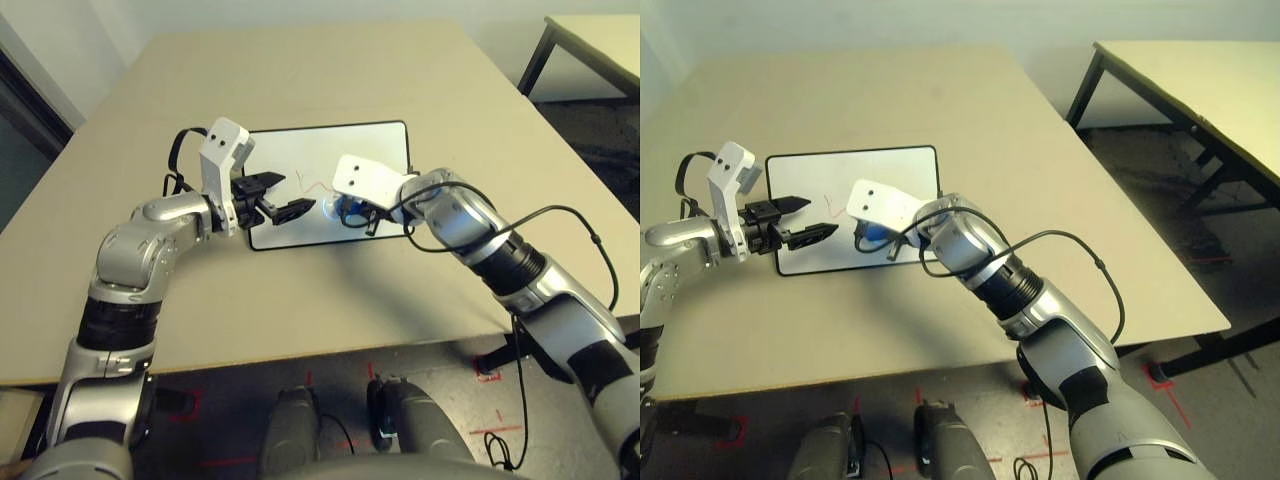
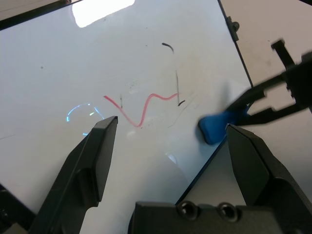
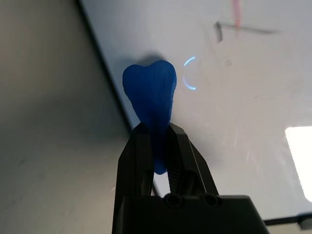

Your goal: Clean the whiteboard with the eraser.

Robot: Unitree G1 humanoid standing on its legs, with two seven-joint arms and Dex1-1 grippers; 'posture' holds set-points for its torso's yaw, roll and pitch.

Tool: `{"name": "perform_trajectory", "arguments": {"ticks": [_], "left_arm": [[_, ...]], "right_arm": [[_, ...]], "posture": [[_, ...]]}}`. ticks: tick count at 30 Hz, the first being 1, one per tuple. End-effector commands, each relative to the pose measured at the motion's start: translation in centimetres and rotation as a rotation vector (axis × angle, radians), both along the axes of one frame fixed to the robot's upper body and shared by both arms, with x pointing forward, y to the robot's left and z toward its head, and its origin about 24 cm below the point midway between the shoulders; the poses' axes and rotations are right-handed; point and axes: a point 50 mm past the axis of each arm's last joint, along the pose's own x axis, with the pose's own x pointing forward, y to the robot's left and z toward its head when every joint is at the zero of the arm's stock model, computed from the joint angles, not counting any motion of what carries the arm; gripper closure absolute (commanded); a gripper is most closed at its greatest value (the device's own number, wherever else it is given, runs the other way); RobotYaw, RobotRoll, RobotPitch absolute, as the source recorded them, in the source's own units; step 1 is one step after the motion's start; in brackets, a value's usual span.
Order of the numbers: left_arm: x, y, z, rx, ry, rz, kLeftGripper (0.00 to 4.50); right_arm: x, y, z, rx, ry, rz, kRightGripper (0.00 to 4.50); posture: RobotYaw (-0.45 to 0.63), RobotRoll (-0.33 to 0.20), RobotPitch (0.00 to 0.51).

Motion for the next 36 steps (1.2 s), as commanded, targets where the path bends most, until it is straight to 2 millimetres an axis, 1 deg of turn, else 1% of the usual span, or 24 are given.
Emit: {"name": "perform_trajectory", "arguments": {"ticks": [1, 4, 8, 11, 13, 16, 19, 20, 22, 23, 25, 27, 29, 31, 33, 36], "left_arm": [[-0.1, -0.1, -0.1, -0.001, 0.009, -0.004, 0.0], [-0.1, -0.2, -0.2, -0.004, 0.011, -0.005, 0.0], [-0.2, -0.2, -0.4, -0.006, 0.016, -0.004, 0.0], [-0.2, -0.2, -0.4, -0.009, 0.016, 0.001, 0.0], [-0.3, 0.0, -0.3, -0.011, 0.014, 0.011, 0.0], [-0.1, 0.7, 0.0, -0.004, 0.004, 0.036, 0.0], [0.3, 2.1, 0.9, 0.013, -0.026, 0.09, 0.0], [0.4, 2.4, 1.0, 0.015, -0.031, 0.098, 0.0], [0.5, 2.8, 1.3, 0.021, -0.038, 0.11, 0.0], [0.6, 2.9, 1.3, 0.022, -0.041, 0.114, 0.0], [0.6, 3.0, 1.4, 0.022, -0.044, 0.116, 0.0], [0.6, 3.0, 1.4, 0.022, -0.044, 0.115, 0.0], [0.5, 2.8, 1.2, 0.02, -0.041, 0.112, 0.0], [0.4, 2.7, 1.1, 0.016, -0.037, 0.109, 0.0], [0.3, 2.5, 1.0, 0.014, -0.032, 0.105, 0.0], [0.3, 2.4, 0.9, 0.012, -0.027, 0.101, 0.0]], "right_arm": [[1.7, 0.2, 1.4, 0.005, -0.068, -0.031, 4.15], [3.6, 0.5, 3.2, 0.037, -0.134, -0.073, 4.15], [5.4, 1.0, 5.4, 0.075, -0.2, -0.1, 4.15], [5.9, 1.1, 5.8, 0.08, -0.213, -0.106, 4.15], [5.2, 1.4, 5.0, 0.069, -0.178, -0.071, 4.15], [3.3, 1.8, 3.5, 0.049, -0.101, -0.003, 4.16], [0.8, 2.3, 2.2, 0.013, -0.052, 0.081, 4.16], [0.3, 2.3, 2.1, 0.006, -0.044, 0.093, 4.16], [0.1, 2.3, 1.9, -0.004, -0.039, 0.098, 4.17], [0.3, 2.3, 2.0, -0.009, -0.044, 0.091, 4.17], [1.5, 2.1, 2.8, -0.008, -0.082, 0.056, 4.17], [2.9, 2.0, 3.9, 0.003, -0.131, 0.011, 4.17], [4.4, 1.7, 5.4, 0.013, -0.197, -0.035, 4.17], [5.6, 1.4, 6.3, 0.011, -0.237, -0.064, 4.17], [6.2, 1.2, 6.6, -0.004, -0.253, -0.075, 4.17], [5.9, 1.2, 6.2, -0.05, -0.238, -0.039, 4.17]], "posture": [[0.02, 0.0, 0.109], [0.02, 0.0, 0.111], [0.02, 0.0, 0.114], [0.03, 0.0, 0.118], [0.03, 0.0, 0.118], [0.03, 0.0, 0.12], [0.03, 0.0, 0.12], [0.03, 0.0, 0.12], [0.03, 0.0, 0.12], [0.03, 0.0, 0.12], [0.03, 0.0, 0.121], [0.03, 0.0, 0.121], [0.03, 0.0, 0.122], [0.02, 0.0, 0.122], [0.02, 0.0, 0.122], [0.02, 0.0, 0.124]]}}
